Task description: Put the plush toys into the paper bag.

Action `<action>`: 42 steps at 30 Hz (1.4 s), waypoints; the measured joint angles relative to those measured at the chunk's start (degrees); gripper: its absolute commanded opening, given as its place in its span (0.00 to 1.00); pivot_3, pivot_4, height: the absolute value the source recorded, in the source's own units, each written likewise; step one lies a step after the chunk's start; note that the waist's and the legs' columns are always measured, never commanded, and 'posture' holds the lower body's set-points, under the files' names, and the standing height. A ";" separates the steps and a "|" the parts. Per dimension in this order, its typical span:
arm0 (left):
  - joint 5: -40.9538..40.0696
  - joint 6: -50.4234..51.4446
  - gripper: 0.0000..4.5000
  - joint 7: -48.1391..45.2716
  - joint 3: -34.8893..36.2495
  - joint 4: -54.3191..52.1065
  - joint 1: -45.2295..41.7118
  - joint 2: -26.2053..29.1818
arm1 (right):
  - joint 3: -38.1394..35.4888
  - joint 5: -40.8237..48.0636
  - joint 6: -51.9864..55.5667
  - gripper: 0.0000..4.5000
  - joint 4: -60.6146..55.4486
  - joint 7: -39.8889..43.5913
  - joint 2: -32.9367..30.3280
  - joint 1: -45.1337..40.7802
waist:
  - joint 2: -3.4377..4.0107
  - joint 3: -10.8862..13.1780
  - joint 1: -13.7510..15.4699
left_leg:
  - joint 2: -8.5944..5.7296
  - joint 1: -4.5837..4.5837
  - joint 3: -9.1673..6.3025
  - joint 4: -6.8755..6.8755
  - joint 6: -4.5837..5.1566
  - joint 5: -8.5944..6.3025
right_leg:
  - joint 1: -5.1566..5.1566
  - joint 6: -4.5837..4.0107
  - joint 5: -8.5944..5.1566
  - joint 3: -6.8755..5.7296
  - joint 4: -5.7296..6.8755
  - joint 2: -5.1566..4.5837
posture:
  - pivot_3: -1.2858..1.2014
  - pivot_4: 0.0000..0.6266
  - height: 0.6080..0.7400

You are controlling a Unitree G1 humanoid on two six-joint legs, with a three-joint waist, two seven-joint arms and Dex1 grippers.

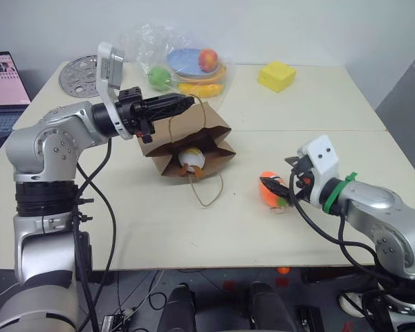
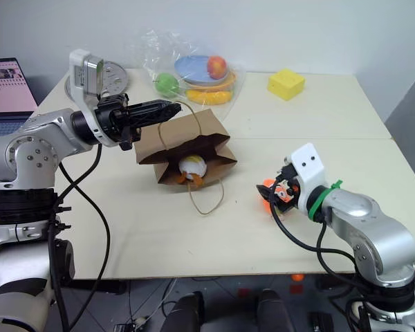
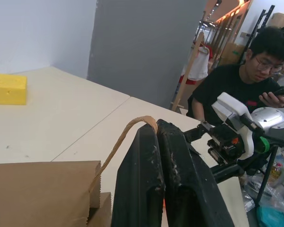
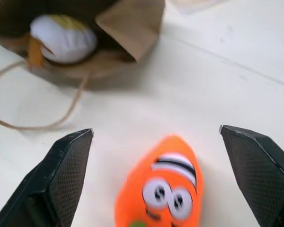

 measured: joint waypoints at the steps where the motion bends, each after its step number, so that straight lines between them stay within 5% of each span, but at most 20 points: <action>1: 0.02 -0.21 0.00 -0.02 0.01 0.06 0.01 0.00 | 0.11 -0.59 0.39 1.00 -0.59 -1.03 -0.01 2.17 | -0.01 0.00 0.07 | 0.00 0.00 0.00 0.01 0.00 0.00 | 0.01 0.08 -0.05 0.00 0.00 0.00 | 0.52 0.24 1.00; 10: 0.03 -0.50 0.00 -0.46 -0.02 0.10 0.01 0.00 | 4.17 -5.76 -0.95 1.00 0.04 -8.24 4.28 7.90 | -0.01 0.00 0.05 | -0.01 -0.04 0.05 0.09 0.00 0.01 | -0.01 0.09 -0.06 0.07 -0.03 0.00 | 0.52 0.24 1.00; 23: 0.04 -0.42 0.00 -0.45 -0.12 0.10 0.01 -0.01 | 4.43 -5.98 -2.94 0.01 2.10 -9.45 9.00 9.47 | 0.00 0.00 0.08 | -0.01 -0.06 0.04 0.08 0.00 0.01 | -0.01 0.08 -0.06 0.06 -0.03 0.00 | 0.52 0.24 1.00; 30: 0.05 -0.43 0.00 -0.47 -0.22 0.21 -0.18 -0.06 | 3.00 3.65 -2.74 0.00 1.98 -1.84 11.66 2.34 | 0.00 0.00 -0.11 | 0.00 -0.05 0.02 0.08 0.00 0.01 | -0.01 0.08 -0.06 0.04 0.01 0.01 | 0.52 0.24 1.00; 42: 0.13 -0.50 0.00 -0.80 -1.19 1.30 -1.06 -0.33 | 5.10 5.06 -2.10 0.00 17.61 -7.29 25.45 -13.15 | 0.01 0.00 0.02 | 0.00 -0.07 -0.01 0.03 0.00 0.01 | -0.09 -0.15 0.09 0.01 0.03 0.00 | 0.52 0.24 1.00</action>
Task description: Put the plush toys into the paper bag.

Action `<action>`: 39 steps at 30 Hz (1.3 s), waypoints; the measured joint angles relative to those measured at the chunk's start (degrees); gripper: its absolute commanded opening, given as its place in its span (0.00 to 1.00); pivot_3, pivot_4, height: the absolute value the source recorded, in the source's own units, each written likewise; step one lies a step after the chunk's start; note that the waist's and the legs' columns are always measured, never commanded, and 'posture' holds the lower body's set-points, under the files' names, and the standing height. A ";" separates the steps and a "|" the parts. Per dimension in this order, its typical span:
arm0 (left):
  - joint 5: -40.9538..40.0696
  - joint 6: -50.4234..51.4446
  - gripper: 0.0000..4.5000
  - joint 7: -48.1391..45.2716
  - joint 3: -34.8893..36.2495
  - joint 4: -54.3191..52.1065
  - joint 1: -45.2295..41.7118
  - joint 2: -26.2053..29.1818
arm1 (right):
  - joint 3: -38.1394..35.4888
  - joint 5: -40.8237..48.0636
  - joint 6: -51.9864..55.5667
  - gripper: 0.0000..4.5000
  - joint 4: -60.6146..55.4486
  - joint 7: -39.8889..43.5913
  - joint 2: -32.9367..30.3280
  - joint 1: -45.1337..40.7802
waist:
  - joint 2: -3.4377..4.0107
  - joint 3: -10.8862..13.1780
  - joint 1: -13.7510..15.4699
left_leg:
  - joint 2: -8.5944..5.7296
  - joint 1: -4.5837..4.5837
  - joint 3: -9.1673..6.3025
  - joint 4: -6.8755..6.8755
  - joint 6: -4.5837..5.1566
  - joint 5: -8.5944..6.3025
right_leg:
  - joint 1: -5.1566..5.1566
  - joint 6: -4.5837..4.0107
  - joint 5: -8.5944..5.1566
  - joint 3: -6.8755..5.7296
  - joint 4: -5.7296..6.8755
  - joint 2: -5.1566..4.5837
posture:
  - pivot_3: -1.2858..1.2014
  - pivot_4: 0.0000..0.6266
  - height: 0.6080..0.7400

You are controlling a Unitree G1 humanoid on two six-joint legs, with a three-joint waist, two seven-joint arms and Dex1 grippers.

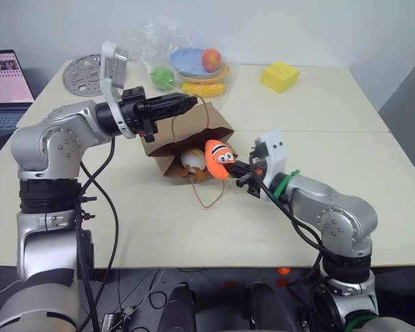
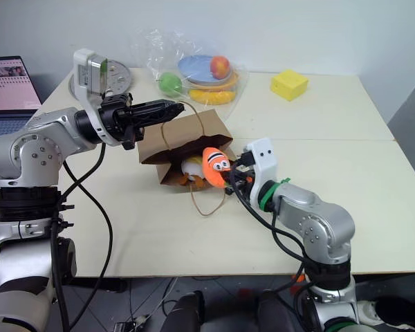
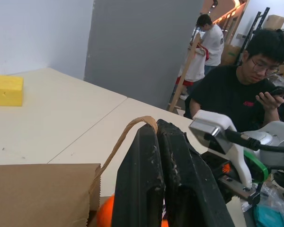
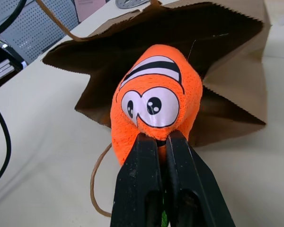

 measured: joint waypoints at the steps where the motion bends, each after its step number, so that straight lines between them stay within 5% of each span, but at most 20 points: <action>1: 0.00 0.00 0.00 -0.06 -0.02 0.01 0.01 0.03 | 0.28 -0.18 -0.69 0.00 1.13 -0.23 0.45 -0.54 | 0.00 0.00 -0.02 | 0.00 0.00 0.00 0.00 0.00 0.00 | -0.01 0.00 0.00 0.00 0.01 0.00 | 0.52 0.24 1.00; 22: -0.11 1.42 0.00 -0.89 -0.10 -1.65 0.23 0.33 | 5.86 -11.97 -30.47 0.00 42.96 3.71 7.17 -18.58 | 0.01 0.00 -0.39 | 0.00 -0.04 0.00 -0.05 0.00 0.00 | -0.09 0.00 0.01 -0.02 0.07 0.00 | 0.52 0.24 1.00; 26: -0.20 1.50 0.00 -1.01 -0.08 -1.84 1.18 0.35 | 5.72 -13.52 -34.33 0.25 48.50 3.15 8.29 -19.24 | 0.01 0.01 -0.56 | 0.00 -0.04 0.00 -0.06 0.00 0.00 | -0.11 -0.01 0.01 -0.02 0.09 0.00 | 0.52 0.24 1.00; 35: -0.20 1.49 0.00 -1.09 -0.09 -1.70 1.14 0.33 | 5.41 -13.75 -35.29 0.97 49.26 3.40 8.27 -20.18 | 0.01 0.01 -0.57 | 0.00 -0.04 -0.01 -0.06 0.00 0.00 | -0.11 -0.01 0.02 -0.03 0.09 0.01 | 0.52 0.24 1.00; 39: -0.16 1.33 0.00 -1.20 -0.12 -1.43 0.82 0.13 | 5.44 -13.52 -33.64 0.99 46.13 4.01 7.48 -19.34 | 0.02 0.01 -0.54 | 0.00 -0.05 -0.01 -0.06 0.00 0.00 | -0.11 -0.01 0.02 -0.03 0.09 0.00 | 0.52 0.24 1.00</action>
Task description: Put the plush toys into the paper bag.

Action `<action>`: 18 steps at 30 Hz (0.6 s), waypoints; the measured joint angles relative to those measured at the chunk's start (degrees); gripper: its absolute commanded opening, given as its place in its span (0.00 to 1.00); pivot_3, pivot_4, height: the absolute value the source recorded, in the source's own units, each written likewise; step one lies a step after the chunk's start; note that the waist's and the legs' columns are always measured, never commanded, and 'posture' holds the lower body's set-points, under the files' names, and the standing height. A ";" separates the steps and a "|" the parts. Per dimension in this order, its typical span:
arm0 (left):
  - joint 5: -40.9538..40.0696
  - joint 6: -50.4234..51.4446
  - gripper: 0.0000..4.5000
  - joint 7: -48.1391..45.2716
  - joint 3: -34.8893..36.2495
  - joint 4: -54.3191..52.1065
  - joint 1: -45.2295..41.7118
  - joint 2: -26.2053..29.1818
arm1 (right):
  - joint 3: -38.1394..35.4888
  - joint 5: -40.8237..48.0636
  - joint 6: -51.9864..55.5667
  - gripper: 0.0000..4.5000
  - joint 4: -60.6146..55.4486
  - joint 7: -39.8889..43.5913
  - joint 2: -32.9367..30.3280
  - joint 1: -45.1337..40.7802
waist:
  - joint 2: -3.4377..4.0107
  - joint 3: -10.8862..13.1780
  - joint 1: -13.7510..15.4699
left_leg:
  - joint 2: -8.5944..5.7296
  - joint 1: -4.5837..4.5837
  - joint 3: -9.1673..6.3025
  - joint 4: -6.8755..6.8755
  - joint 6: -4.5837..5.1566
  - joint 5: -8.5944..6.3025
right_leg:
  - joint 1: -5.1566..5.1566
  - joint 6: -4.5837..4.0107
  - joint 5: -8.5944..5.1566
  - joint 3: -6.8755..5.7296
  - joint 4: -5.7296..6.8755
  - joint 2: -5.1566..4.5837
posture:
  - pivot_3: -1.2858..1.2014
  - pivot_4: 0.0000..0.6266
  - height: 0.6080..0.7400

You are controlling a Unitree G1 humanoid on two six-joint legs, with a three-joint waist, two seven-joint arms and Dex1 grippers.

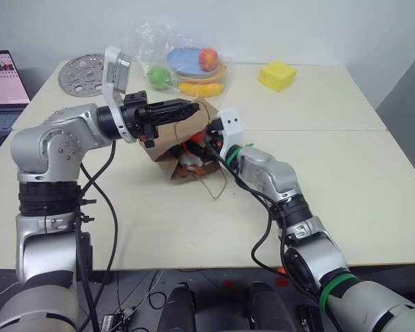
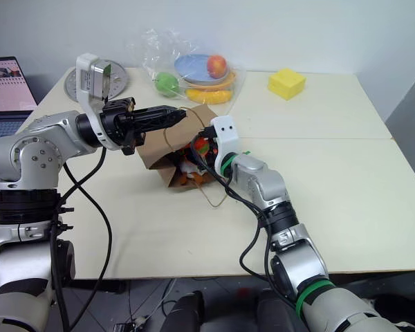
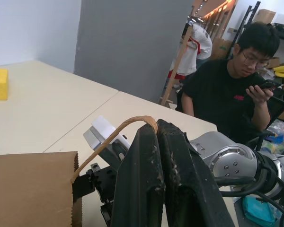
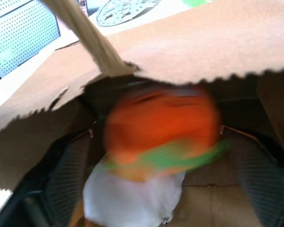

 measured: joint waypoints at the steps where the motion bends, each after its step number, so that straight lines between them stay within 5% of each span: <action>1: 0.00 0.00 0.00 -0.04 0.00 0.04 -0.07 -0.02 | 0.05 0.25 0.92 0.99 -2.41 0.33 -0.32 0.94 | 0.00 0.00 0.03 | 0.00 0.00 0.00 0.00 0.00 0.00 | 0.00 0.00 0.00 0.00 0.00 0.00 | 0.52 0.24 1.00; 9: 0.05 -0.01 0.00 -0.31 -0.03 0.21 -0.17 -0.06 | 0.16 0.87 9.92 0.99 -19.84 0.36 -4.88 7.81 | 0.00 0.00 0.11 | 0.00 -0.01 -0.01 0.00 0.00 0.00 | -0.01 0.00 0.00 0.00 0.00 0.00 | 0.52 0.24 1.00; 18: 0.07 0.03 0.00 -0.73 0.00 0.10 -0.17 0.32 | 1.47 9.66 24.24 0.99 -47.02 5.77 -17.65 19.86 | -0.01 0.00 0.40 | 0.00 -0.03 0.00 0.01 0.00 0.00 | 0.00 0.01 -0.01 0.00 -0.03 0.00 | 0.52 0.24 1.00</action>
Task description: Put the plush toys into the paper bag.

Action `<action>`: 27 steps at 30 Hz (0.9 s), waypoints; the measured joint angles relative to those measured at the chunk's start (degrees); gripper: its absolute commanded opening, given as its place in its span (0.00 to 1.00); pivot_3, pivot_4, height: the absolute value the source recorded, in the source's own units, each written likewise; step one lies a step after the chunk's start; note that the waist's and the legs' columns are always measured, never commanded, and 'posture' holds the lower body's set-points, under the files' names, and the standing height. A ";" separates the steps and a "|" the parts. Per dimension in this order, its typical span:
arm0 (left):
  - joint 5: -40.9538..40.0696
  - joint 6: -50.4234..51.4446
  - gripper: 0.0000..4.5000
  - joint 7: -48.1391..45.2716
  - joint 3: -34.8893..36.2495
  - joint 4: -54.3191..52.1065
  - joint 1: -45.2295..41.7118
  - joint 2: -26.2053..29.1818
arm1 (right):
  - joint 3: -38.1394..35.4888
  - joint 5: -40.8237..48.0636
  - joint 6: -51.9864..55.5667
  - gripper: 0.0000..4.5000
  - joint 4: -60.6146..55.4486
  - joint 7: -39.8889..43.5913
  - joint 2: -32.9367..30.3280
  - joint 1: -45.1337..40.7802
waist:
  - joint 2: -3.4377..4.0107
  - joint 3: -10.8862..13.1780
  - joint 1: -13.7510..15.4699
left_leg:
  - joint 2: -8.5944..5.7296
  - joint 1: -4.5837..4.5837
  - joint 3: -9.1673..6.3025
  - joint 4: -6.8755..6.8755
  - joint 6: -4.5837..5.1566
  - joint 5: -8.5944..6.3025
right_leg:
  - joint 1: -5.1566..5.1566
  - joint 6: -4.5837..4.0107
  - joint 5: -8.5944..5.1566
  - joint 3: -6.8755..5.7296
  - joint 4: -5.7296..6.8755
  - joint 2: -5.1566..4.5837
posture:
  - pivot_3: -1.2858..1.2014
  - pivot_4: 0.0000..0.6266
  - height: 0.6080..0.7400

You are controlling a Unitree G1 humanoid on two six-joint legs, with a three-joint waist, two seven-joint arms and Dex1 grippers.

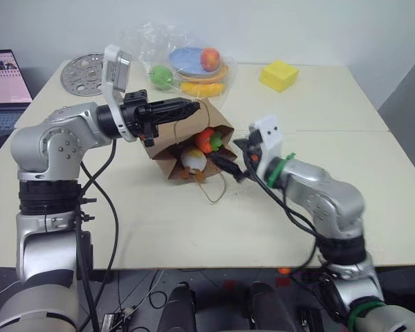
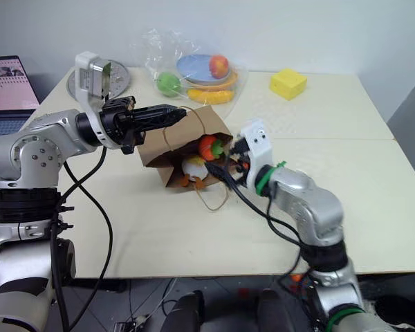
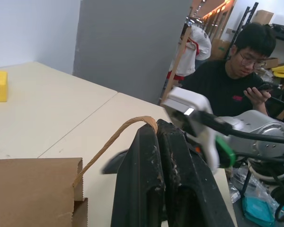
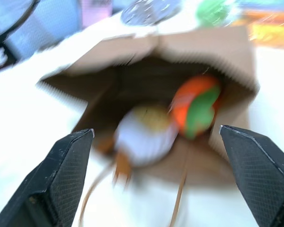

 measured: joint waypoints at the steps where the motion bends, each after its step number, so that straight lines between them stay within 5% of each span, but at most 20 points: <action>1: 0.00 0.02 0.00 -0.02 0.00 -0.02 0.00 0.04 | 1.74 0.70 0.37 0.99 -1.73 1.14 -0.89 1.39 | 0.00 0.00 -0.01 | 0.00 0.00 0.00 0.01 0.00 0.00 | 0.00 0.00 0.00 0.00 0.00 0.00 | 0.52 0.24 1.00; 5: 0.00 0.10 0.00 0.01 0.00 -0.02 0.00 0.05 | 8.38 1.71 0.15 0.99 -1.79 2.00 1.43 5.81 | 0.00 0.00 -0.77 | 0.01 0.01 0.02 0.04 0.00 0.00 | 0.00 0.01 -0.01 0.03 0.01 0.00 | 0.52 0.24 1.00; 14: -0.03 0.83 0.00 0.16 0.04 -0.31 0.14 0.12 | 11.29 -3.30 -4.49 0.99 10.09 0.20 4.35 3.02 | -0.01 0.00 -0.54 | 0.00 0.00 0.00 0.09 0.00 0.01 | 0.03 0.01 0.00 0.01 0.00 0.00 | 0.52 0.24 1.00; 17: -0.13 1.02 0.00 0.54 0.10 -0.92 0.41 0.15 | 12.26 -5.03 -5.46 0.86 14.36 -0.16 5.78 2.13 | -0.01 0.00 -0.55 | 0.00 0.00 0.00 0.09 0.00 0.01 | 0.02 0.00 0.00 0.02 0.01 0.01 | 0.52 0.24 1.00; 27: -1.39 1.30 0.00 2.16 1.21 -2.79 2.01 0.45 | 13.25 -7.35 -8.97 0.06 15.79 2.21 4.71 2.08 | -0.01 0.00 -0.54 | 0.00 0.00 0.00 0.09 -0.01 0.01 | 0.03 0.01 0.00 0.01 0.00 0.00 | 0.52 0.24 1.00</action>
